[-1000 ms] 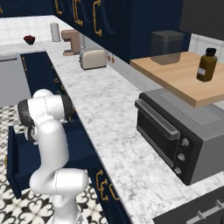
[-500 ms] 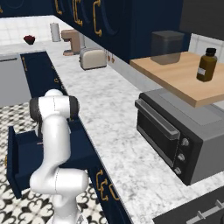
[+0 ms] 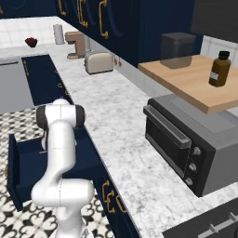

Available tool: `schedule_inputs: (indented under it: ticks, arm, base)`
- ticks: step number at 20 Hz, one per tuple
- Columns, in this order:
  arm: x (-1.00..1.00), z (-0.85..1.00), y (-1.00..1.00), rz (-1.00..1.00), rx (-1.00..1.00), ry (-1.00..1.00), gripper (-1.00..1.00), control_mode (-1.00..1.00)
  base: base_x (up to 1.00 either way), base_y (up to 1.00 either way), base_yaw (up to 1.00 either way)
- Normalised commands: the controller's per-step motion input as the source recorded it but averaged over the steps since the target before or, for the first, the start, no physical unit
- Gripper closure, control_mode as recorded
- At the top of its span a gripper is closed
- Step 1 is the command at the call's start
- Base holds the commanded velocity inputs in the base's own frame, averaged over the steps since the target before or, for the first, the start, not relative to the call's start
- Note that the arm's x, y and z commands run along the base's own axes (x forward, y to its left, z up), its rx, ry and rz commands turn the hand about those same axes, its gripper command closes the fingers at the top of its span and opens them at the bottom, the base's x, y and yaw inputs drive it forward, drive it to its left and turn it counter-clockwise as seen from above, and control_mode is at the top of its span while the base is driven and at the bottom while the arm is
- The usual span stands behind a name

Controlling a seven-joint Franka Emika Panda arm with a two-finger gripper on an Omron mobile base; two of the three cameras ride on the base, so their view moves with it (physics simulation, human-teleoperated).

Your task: Take a straw from the drawer in front and place it inside the glass cup on the dining counter.

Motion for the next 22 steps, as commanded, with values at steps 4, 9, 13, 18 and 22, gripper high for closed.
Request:
schedule_inputs:
  ticks: [4, 9, 13, 18, 22]
  arm:
    - [0.31, -0.24, 0.06, 0.0, 0.0, 0.0, -1.0, -1.0]
    - [0.4, -0.29, 0.02, 0.0, 0.0, 0.0, -1.0, -1.0]
    - [0.09, -0.44, 0.05, 0.0, 0.0, 0.0, 1.0, -1.0]
    - [0.0, -0.38, 0.0, 0.0, 0.0, 0.0, 1.0, -1.0]
    - [-0.14, -0.29, 0.01, 0.0, 0.0, 0.0, 1.0, -1.0]
  base:
    - [0.0, 0.0, 0.0]
    - [0.0, 0.0, 0.0]
    - [0.0, 0.0, 0.0]
    - [0.0, 0.0, 0.0]
    - [0.0, 0.0, 0.0]
